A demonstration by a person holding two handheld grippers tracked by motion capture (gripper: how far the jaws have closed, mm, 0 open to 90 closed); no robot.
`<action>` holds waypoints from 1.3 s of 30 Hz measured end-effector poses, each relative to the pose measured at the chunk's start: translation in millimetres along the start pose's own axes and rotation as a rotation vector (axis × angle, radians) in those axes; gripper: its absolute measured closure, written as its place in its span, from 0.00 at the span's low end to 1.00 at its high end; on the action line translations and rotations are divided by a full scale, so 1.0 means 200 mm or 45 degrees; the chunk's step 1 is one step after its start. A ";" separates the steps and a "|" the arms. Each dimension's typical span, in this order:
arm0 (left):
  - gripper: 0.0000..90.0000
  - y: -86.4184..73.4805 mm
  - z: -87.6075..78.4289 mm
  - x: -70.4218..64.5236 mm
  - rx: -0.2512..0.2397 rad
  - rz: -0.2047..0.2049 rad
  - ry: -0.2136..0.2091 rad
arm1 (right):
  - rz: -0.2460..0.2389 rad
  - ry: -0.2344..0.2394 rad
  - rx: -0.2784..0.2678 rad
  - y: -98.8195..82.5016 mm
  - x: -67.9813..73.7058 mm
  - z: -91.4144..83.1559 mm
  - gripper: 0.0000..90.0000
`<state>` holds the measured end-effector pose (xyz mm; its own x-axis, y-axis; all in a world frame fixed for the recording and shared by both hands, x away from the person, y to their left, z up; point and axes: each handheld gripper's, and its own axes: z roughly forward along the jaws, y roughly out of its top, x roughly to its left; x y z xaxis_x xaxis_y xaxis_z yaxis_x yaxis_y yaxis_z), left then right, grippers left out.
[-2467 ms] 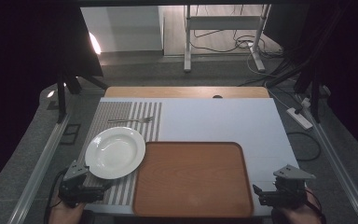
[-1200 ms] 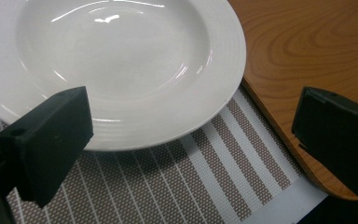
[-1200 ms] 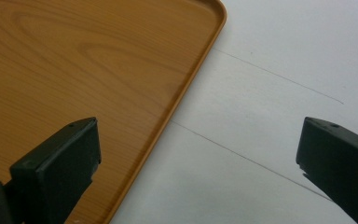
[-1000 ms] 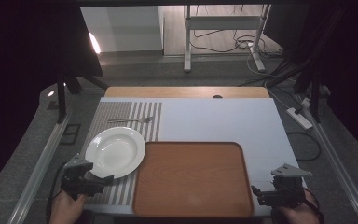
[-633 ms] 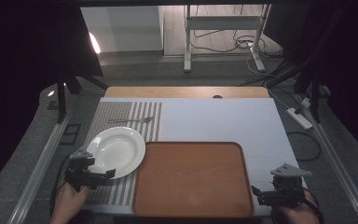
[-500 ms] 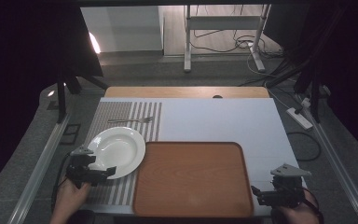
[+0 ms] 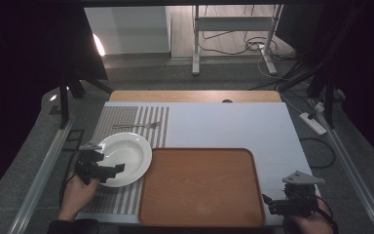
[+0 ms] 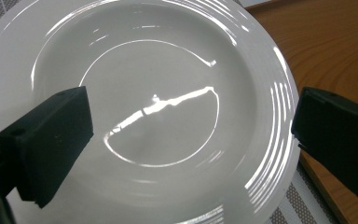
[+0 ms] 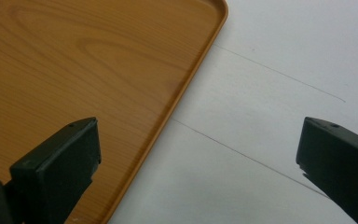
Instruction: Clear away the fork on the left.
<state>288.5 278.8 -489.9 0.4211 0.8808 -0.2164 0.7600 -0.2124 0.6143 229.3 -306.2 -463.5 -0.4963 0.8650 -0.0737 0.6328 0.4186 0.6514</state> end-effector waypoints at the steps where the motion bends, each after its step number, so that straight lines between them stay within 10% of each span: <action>1: 0.00 0.01 0.01 0.00 0.009 0.006 0.009 | 0.000 0.000 0.001 0.00 0.00 0.00 0.00; 7: 0.01 0.09 0.07 0.01 0.036 0.006 0.069 | -0.006 0.001 0.003 0.00 0.00 0.00 0.00; 39: 0.00 0.43 0.34 0.19 0.083 0.057 0.040 | -0.014 0.011 0.016 0.00 0.00 0.01 0.00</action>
<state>403.7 264.6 -496.8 0.4403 0.8825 -0.1652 0.7718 -0.2780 0.5718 229.6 -305.2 -464.4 -0.5082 0.8580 -0.0746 0.6347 0.4317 0.6410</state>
